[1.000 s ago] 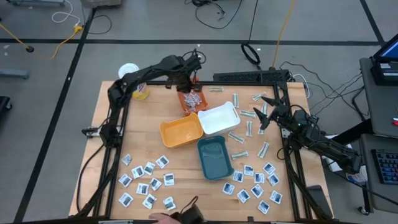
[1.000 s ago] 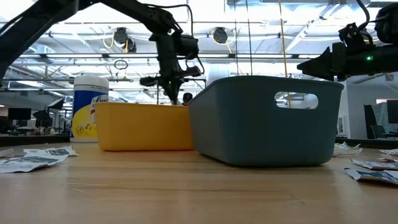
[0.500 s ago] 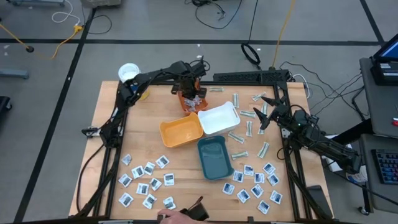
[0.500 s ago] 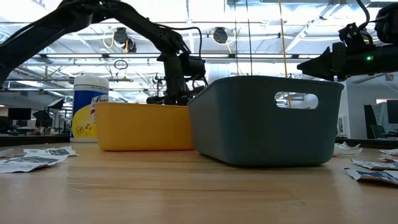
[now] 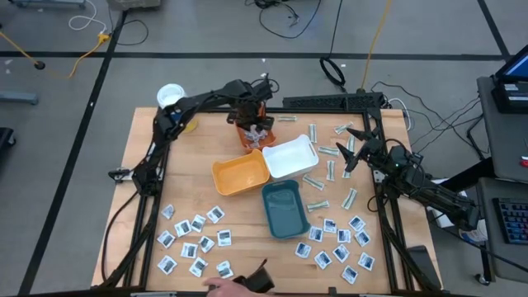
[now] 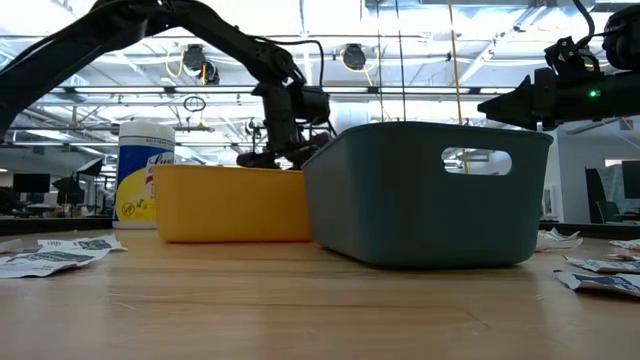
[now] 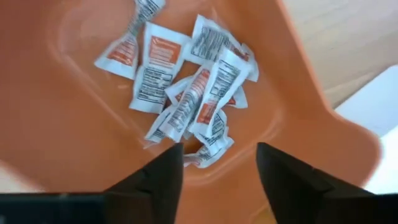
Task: Pick & Place First Aid Supplies
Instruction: Put the black towelette pack into the blue bin
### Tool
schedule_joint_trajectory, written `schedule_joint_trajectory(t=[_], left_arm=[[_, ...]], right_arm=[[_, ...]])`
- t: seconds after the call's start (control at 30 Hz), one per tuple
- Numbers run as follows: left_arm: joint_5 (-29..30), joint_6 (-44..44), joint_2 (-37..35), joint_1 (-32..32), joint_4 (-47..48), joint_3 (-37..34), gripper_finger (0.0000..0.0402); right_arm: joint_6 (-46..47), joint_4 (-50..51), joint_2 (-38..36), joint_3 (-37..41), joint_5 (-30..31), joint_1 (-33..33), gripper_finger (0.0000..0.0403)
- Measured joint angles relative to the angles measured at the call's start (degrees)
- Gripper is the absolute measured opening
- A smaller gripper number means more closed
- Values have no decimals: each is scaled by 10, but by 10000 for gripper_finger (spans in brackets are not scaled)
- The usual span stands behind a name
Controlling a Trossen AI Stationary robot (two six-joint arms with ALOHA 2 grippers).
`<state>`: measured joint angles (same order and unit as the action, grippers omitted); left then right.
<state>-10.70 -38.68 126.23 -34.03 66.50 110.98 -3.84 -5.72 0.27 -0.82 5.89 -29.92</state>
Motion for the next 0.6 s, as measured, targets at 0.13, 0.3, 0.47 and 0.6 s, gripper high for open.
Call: schedule_joint_trajectory(t=[0.13,0.3,0.47,0.6], left_arm=[[2,-4,-29,-8,2,0,241],[19,7,-61,-12,31,0,252],[37,62,-93,-6,71,-19,253],[39,67,-168,15,60,-107,256]], right_arm=[[0,0,0,0,0,0,322],[0,0,0,0,0,0,322],[0,0,0,0,0,0,322],[0,0,0,0,0,0,322]])
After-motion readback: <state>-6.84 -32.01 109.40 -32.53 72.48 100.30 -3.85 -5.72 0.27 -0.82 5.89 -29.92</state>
